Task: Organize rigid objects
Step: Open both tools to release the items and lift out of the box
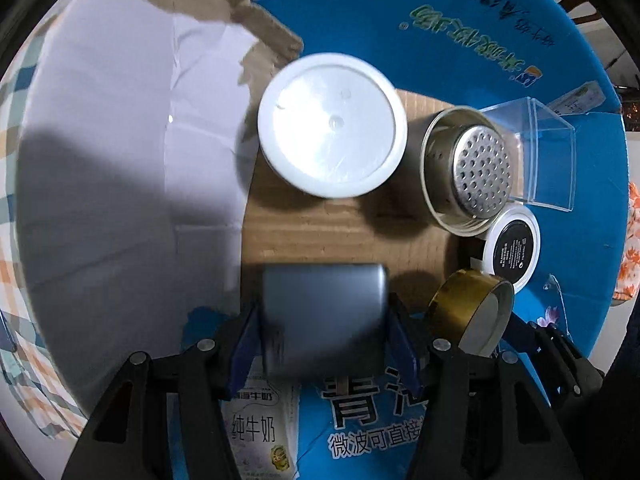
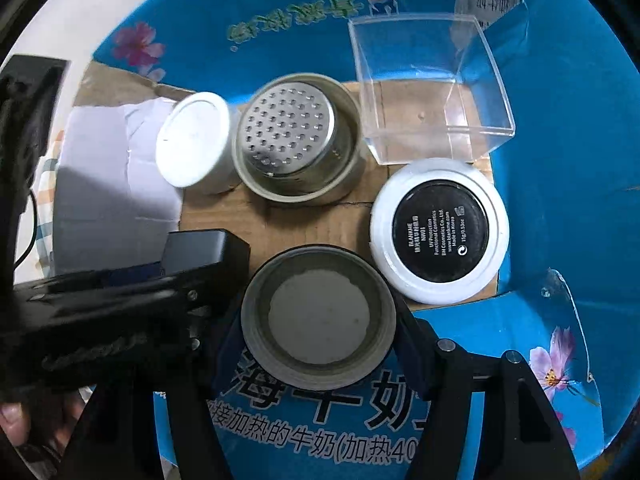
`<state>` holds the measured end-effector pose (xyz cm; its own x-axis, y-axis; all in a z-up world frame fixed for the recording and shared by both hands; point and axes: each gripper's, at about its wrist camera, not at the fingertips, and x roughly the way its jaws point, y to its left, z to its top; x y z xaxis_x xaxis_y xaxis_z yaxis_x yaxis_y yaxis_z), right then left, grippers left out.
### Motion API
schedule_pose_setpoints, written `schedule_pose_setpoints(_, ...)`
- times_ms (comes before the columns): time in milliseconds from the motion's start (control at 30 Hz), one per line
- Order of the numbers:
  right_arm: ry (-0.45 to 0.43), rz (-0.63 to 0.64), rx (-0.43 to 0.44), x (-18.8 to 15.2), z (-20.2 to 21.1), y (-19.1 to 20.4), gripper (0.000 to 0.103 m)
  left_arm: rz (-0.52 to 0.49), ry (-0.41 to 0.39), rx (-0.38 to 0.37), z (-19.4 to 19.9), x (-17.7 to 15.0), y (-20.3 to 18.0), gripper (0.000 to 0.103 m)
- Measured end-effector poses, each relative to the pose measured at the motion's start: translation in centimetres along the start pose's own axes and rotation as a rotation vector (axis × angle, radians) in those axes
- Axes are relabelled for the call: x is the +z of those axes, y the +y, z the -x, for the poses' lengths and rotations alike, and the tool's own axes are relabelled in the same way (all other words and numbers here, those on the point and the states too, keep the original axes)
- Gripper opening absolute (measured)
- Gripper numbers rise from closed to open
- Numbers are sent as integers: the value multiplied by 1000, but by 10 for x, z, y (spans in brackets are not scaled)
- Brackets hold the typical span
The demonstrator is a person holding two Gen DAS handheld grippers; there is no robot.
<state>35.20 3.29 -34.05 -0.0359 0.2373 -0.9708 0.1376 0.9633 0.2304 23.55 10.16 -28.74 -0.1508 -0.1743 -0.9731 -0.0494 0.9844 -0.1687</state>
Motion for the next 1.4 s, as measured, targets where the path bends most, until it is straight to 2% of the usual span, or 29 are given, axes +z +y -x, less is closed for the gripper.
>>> schedule_pose_setpoints(200,67,18,-2,4,-10,-6,72,6,35,-34,6,-4,2,59)
schedule_pose_setpoints(267,62,23,1,2,-6,-7,83,-3,39,-30,10,-7,2,72)
schedule_pose_setpoints(300,56,31,-1,1,-3,-8,85,-8,37,-22,14,-10,1,74)
schedule_pose_setpoints(500,32,80,-79,-20,16,-4,87,-13,-3,-14,33,-33,6,85)
schedule_pose_setpoints(567,22,79,-80,-28,25,-10,90,-1,-24,-3,38,-43,8,98)
schedule_pose_setpoints(600,16,79,-80,-30,30,-12,90,9,-33,0,40,-48,10,99)
schedule_pose_setpoints(833,-78,87,-115,-45,76,-24,93,40,-121,54,65,-83,19,99)
schedule_pose_setpoints(867,-89,93,-120,-48,84,-27,93,39,-130,59,76,-75,11,99)
schedule_pose_setpoints(1000,-137,126,-122,-67,122,-25,93,21,-212,81,101,-95,-3,99)
schedule_pose_setpoints(1067,-164,140,-111,-73,156,-12,93,17,-250,88,119,-88,-8,99)
schedule_pose_setpoints(1300,-235,157,-81,-105,217,-14,93,-17,-384,110,163,-123,-42,99)
schedule_pose_setpoints(1400,-256,155,-64,-116,240,-17,93,-45,-418,124,179,-136,-57,99)
